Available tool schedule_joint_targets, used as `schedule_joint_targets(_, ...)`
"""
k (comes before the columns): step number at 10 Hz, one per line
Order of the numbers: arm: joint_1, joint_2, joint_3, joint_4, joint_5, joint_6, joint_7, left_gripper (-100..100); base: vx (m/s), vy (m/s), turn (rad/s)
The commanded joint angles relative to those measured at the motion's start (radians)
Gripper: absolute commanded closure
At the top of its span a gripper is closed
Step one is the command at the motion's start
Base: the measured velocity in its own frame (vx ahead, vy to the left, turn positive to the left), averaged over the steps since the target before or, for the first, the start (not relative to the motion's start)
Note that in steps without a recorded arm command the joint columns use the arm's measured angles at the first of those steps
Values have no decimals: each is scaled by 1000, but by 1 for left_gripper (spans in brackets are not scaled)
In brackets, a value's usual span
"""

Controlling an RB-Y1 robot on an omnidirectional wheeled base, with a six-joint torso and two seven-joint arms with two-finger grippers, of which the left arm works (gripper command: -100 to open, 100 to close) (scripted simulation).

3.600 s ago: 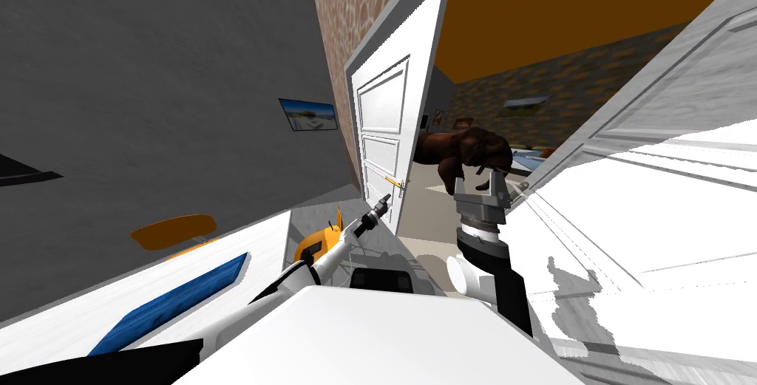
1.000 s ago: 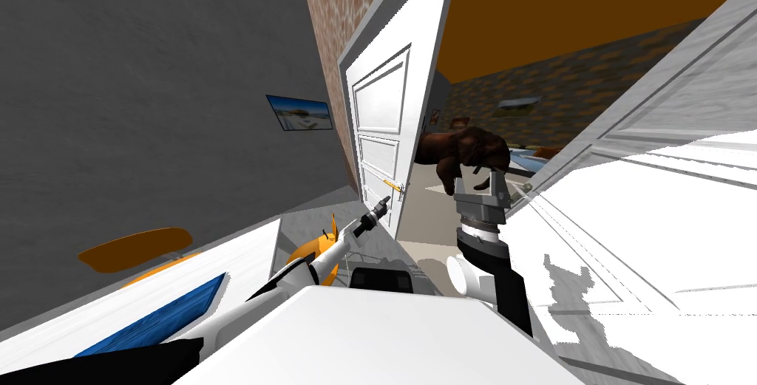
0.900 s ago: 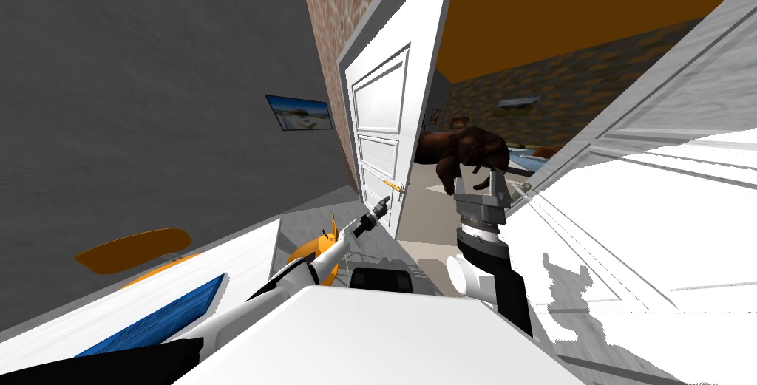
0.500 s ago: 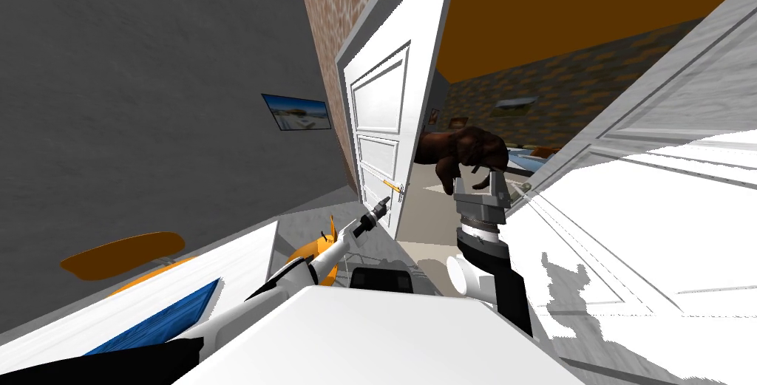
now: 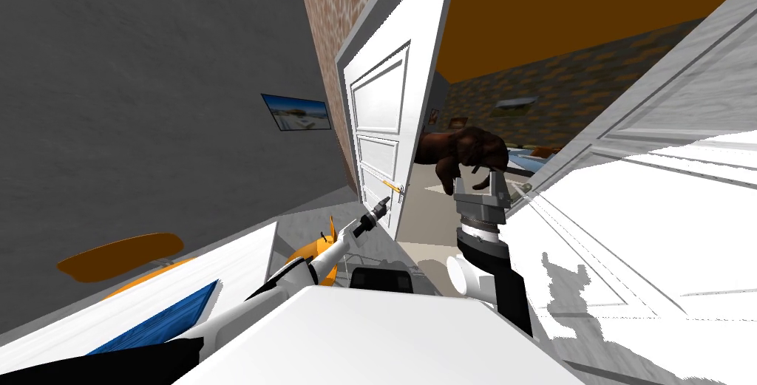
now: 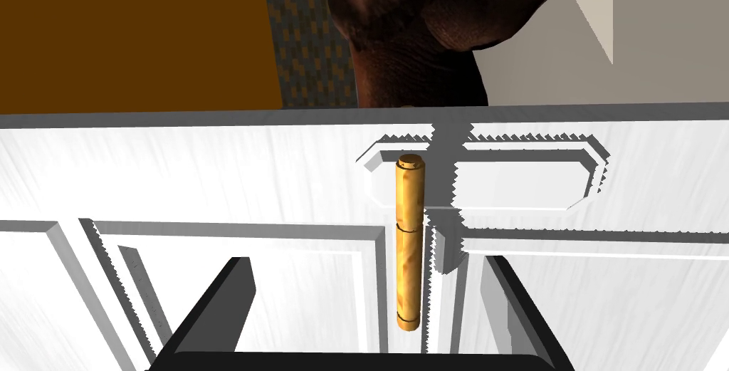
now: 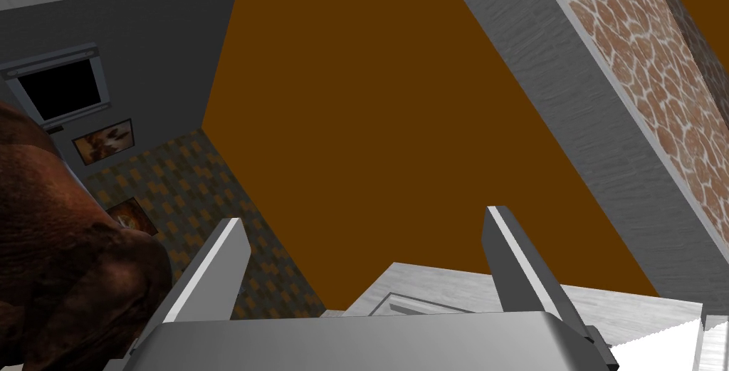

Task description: Push the door open

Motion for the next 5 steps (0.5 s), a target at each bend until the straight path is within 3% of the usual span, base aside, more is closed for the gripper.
schedule_joint_targets(1, 0, 0, 0, 0, 0, 0, 0, -100, -8, 5, -25)
schedule_joint_targets(5, -3, 8, -8, 3, -1, 6, 10, -100, 14, 2, -9)
